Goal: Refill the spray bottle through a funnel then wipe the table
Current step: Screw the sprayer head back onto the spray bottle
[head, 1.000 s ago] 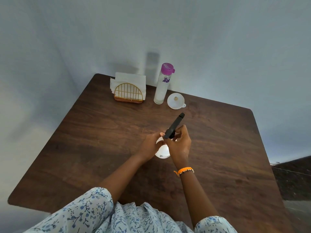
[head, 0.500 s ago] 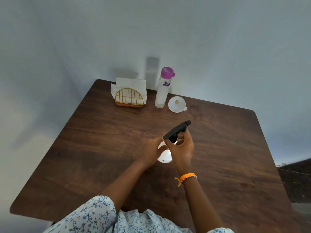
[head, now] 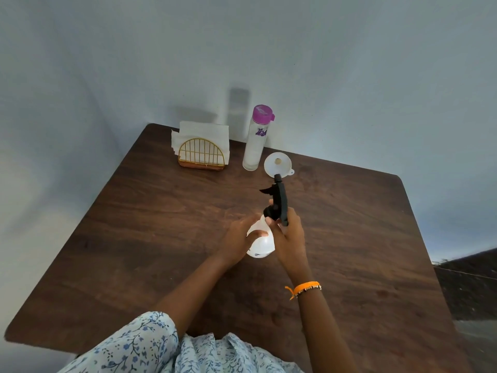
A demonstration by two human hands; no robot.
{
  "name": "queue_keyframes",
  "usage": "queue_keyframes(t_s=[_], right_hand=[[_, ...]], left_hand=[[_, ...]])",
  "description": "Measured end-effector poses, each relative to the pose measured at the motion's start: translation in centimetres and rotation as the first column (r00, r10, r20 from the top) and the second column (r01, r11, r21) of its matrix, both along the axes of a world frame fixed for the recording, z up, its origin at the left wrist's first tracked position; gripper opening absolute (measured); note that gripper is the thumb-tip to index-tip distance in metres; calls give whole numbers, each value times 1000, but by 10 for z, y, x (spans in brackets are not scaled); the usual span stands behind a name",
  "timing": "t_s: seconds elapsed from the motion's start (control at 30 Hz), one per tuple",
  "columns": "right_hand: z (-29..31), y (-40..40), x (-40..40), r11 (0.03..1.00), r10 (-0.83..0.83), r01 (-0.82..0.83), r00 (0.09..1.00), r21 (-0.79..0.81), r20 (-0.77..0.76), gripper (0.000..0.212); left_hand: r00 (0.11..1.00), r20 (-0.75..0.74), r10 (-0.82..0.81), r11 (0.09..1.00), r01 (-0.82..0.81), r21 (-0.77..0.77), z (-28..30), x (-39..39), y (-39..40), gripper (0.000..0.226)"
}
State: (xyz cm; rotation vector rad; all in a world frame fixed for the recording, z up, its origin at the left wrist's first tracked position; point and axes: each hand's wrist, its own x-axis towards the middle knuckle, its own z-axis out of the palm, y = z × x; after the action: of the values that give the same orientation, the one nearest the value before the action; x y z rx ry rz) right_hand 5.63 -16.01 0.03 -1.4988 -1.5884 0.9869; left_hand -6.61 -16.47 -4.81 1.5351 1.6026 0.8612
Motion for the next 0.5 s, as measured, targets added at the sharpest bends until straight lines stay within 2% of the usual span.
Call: queue_keyframes(t_s=[0.17, 0.3, 0.37, 0.5], right_hand=[[9, 7, 9, 999, 37, -37, 999, -37, 1, 39], [11, 6, 6, 998, 2, -4, 1000, -70, -29, 30], [16, 8, 2, 1000, -22, 22, 1000, -21, -22, 21], [23, 11, 0, 998, -59, 57, 997, 39, 49, 20]], left_hand=[[998, 68, -15, 1000, 15, -6, 0, -1, -1, 58], [998, 62, -7, 1000, 9, -25, 0, -1, -3, 58], [999, 32, -7, 1000, 8, -21, -1, 0, -3, 57], [1000, -7, -10, 1000, 10, 3, -3, -1, -1, 46]])
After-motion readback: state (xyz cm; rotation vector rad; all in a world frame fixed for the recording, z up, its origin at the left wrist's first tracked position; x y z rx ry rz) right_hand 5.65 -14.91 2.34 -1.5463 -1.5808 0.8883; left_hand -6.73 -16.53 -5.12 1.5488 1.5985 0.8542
